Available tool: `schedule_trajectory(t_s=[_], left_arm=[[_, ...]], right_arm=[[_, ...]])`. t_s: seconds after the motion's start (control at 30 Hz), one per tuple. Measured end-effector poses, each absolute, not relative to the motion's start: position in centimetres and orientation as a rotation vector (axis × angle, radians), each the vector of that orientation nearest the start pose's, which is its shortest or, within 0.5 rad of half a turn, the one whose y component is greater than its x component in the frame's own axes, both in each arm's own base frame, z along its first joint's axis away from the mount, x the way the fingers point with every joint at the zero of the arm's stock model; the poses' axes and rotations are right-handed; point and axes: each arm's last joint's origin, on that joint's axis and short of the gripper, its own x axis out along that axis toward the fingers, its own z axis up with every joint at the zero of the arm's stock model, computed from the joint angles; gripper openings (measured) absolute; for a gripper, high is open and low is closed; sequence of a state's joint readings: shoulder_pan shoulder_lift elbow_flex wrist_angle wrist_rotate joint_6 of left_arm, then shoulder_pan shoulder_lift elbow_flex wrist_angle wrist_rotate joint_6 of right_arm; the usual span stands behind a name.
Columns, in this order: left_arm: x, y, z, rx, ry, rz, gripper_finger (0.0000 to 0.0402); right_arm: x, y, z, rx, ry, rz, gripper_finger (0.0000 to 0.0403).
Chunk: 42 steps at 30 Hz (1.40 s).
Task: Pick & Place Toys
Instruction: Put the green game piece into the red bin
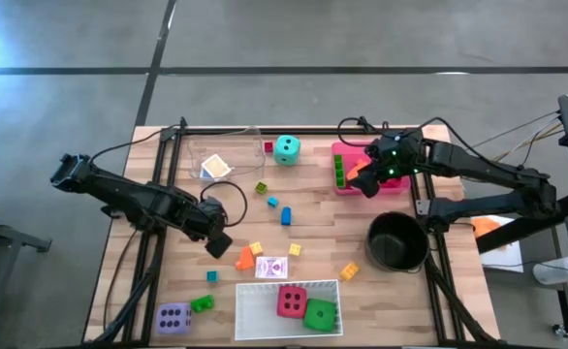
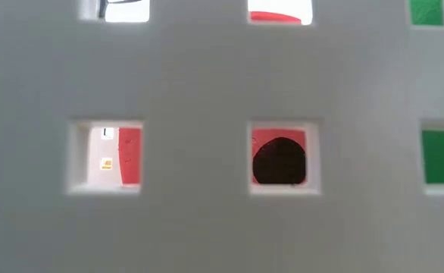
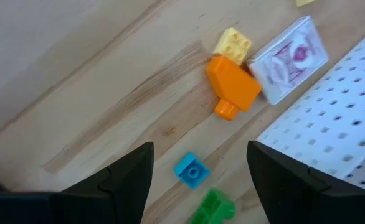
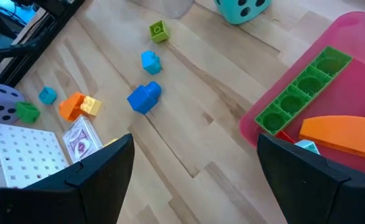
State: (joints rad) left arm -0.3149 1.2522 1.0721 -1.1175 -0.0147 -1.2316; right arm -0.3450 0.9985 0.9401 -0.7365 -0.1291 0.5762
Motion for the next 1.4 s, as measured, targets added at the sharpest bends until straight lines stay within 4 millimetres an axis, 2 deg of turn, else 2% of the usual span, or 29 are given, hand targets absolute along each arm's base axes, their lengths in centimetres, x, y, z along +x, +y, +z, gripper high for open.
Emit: schedule_trajectory(t_s=[0.3, 0.6, 0.87, 1.03, 1.4], left_arm=[[21.2, -6.8, 27.9, -0.851, 1.162, 0.506, 0.0259], [21.0, -6.9, 27.8, -0.963, 1.3, 0.415, 0.0259], [21.3, -7.8, 27.8, -1.018, 1.373, 0.293, 0.0259], [21.3, -9.7, 27.1, -0.907, 1.434, 0.212, 0.0259], [21.8, -16.0, 24.9, -0.586, 1.642, 0.072, 0.0259]], right_arm=[[18.4, -6.2, 30.3, 0.731, 0.686, -0.417, 0.0331], [18.4, -6.2, 30.3, 0.731, 0.686, -0.417, 0.0331], [18.4, -6.2, 30.3, 0.731, 0.686, -0.417, 0.0331], [18.4, -6.2, 30.3, 0.731, 0.686, -0.416, 0.0331], [18.4, -6.2, 30.3, 0.731, 0.685, -0.416, 0.0331]])
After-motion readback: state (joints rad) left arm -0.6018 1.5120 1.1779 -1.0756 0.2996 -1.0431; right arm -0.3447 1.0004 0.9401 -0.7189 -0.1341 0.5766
